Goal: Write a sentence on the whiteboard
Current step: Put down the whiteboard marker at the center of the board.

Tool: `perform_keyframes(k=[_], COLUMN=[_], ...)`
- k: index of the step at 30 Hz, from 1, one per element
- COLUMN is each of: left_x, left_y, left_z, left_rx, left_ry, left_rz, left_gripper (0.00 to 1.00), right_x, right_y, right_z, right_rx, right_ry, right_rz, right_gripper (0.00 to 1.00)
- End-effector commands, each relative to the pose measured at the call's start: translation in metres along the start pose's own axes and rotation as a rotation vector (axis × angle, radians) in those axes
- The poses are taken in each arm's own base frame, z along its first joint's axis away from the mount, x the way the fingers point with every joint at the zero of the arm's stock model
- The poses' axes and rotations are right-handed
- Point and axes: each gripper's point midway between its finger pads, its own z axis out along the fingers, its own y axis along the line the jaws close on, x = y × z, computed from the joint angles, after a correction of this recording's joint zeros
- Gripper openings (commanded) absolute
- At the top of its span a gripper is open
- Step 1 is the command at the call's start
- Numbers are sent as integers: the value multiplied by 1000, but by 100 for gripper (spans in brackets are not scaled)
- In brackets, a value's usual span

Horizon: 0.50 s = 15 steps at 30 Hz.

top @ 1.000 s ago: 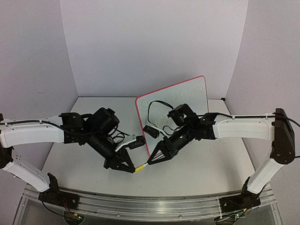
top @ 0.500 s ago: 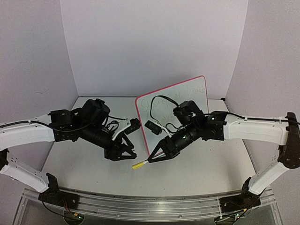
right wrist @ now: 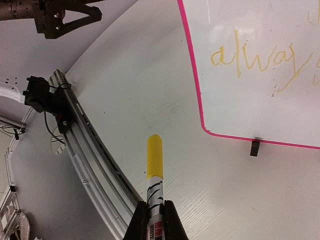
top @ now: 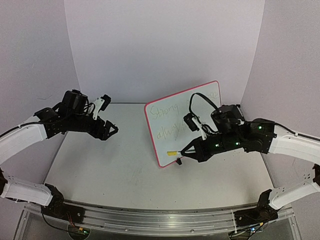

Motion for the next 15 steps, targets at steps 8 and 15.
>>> perform_keyframes(k=[8, 15], left_x=[-3, 1], left_y=[64, 67], left_z=[-6, -4], left_rx=[-159, -172], left_ry=[-40, -27], left_rz=[-177, -176], left_gripper=[84, 86], right_x=[1, 2], right_y=[13, 19], right_z=[82, 145], right_rx=[149, 232], right_ry=[-249, -258], right_rz=[-31, -29], right_gripper=[0, 0])
